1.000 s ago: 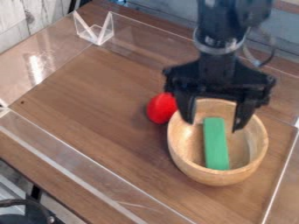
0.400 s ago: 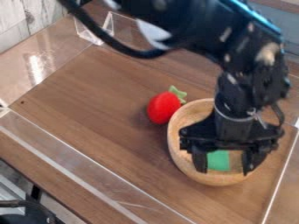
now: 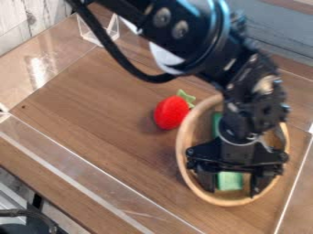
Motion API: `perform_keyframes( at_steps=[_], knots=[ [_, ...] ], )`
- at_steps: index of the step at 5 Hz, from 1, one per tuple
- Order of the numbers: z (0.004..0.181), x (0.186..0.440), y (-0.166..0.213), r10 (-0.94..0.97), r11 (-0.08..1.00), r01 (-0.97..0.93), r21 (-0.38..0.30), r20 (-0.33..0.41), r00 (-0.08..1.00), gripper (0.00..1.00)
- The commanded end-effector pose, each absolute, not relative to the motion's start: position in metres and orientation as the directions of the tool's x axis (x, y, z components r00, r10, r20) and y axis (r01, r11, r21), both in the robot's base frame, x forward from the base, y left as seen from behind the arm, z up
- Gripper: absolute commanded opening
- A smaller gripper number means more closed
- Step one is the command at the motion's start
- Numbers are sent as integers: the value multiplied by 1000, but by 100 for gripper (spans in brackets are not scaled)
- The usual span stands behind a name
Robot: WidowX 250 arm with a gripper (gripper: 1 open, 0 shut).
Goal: Remove the green block from the brown bowl and put it on the table
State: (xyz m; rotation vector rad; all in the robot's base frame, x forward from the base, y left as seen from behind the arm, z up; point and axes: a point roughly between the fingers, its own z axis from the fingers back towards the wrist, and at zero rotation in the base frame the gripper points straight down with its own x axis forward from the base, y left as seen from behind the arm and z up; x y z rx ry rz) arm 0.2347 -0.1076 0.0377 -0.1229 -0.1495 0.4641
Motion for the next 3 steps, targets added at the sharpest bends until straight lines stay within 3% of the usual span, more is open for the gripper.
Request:
perform_keyframes(
  at_steps=[1,2,3],
  knots=[
    [44,242,-110,418,903,-395,-169,127,900,0],
    [53,245,-112,376,921,-356,-157,126,918,0],
    [72,250,-113,375,923,-357,-146,128,918,0]
  ],
)
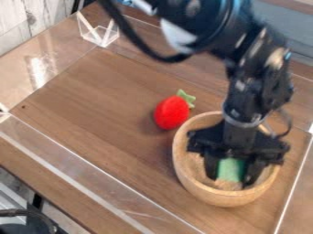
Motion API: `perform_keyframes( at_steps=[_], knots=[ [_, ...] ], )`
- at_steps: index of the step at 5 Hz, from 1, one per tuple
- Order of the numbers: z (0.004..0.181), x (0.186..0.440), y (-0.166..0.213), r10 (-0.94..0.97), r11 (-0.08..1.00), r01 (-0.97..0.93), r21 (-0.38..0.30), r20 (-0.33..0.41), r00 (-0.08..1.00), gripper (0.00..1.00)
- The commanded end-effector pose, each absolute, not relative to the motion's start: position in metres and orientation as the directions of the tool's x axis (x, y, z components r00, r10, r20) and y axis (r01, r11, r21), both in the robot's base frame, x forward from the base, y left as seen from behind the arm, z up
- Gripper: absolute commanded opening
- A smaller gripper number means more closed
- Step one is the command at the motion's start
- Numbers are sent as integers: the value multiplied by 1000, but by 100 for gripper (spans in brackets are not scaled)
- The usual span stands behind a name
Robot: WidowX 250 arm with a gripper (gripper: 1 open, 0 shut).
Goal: Remove the green block from the brown bowl and put it on the table
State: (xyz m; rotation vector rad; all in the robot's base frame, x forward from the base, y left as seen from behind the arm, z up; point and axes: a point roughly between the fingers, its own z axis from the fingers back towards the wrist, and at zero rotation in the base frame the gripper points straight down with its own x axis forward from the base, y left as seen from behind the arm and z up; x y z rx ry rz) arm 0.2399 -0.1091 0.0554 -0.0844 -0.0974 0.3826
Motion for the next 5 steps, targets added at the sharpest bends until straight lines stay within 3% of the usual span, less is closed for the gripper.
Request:
perform_keyframes(
  at_steps=[1,4,5],
  knots=[
    [90,257,-110,362,927,-342,-152,130,923,0],
    [93,265,-117,318,937,-296,-183,102,943,0],
    [85,260,-120,321,935,-300,-188,92,943,0]
  ],
)
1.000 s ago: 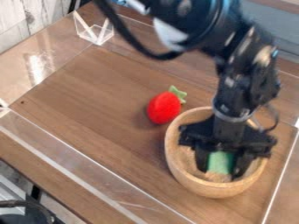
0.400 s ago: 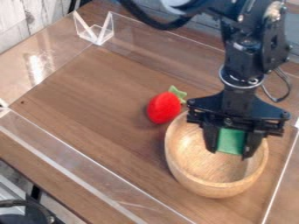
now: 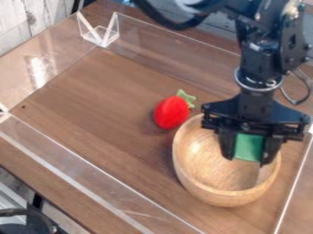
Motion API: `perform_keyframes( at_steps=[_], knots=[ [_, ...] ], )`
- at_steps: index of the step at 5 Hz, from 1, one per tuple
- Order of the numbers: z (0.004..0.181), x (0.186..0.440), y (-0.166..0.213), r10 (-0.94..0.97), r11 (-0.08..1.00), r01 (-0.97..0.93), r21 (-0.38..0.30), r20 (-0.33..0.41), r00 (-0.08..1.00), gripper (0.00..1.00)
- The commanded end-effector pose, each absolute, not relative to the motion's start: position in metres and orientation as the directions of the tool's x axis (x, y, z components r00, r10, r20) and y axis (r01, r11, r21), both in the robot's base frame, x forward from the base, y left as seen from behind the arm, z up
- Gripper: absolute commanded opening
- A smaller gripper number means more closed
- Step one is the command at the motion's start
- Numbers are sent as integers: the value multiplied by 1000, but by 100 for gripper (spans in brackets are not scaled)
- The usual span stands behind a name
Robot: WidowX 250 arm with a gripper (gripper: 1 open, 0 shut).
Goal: Remove the green block from the brown bowl and put it on the table
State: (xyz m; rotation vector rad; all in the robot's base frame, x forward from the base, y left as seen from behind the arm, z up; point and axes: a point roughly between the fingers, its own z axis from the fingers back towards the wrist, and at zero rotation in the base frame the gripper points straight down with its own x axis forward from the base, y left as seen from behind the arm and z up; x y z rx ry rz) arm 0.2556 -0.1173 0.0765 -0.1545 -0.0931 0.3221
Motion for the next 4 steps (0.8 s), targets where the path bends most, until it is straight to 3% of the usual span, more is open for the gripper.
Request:
perform_keyframes(
  at_steps=[1,4],
  knots=[
    [78,254,-123,321,935,-302,-189,85,943,0],
    [62,274,-100,324,935,-306,-179,83,942,0]
  ],
)
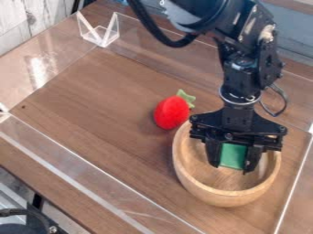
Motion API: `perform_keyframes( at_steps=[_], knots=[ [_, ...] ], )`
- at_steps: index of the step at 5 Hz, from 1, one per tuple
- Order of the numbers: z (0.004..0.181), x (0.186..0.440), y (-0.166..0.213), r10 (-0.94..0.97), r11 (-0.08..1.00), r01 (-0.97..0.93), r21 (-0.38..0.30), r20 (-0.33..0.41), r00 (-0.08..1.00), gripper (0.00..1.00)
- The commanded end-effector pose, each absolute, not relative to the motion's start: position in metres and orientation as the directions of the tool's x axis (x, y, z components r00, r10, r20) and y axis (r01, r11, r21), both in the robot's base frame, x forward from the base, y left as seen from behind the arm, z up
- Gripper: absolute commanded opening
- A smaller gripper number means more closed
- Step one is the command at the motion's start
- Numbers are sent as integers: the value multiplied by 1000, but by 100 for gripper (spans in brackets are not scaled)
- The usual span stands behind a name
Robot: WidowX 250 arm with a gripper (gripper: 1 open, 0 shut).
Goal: Remove the green block from the brown bowl and put it on the table
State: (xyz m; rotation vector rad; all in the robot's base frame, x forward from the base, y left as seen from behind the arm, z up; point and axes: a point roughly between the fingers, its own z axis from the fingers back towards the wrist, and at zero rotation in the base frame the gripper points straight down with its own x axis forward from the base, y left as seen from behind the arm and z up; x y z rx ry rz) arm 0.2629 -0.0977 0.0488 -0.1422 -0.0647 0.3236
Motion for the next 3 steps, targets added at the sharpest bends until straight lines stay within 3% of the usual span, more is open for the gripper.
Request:
perform_keyframes(
  at_steps=[1,2,3],
  knots=[
    [75,273,-91,278,954,-262,-143,107,955,0],
    [95,273,-81,228,971,-214,-107,147,962,0],
    [133,281,-48,239,971,-230,-68,198,951,0]
  ],
)
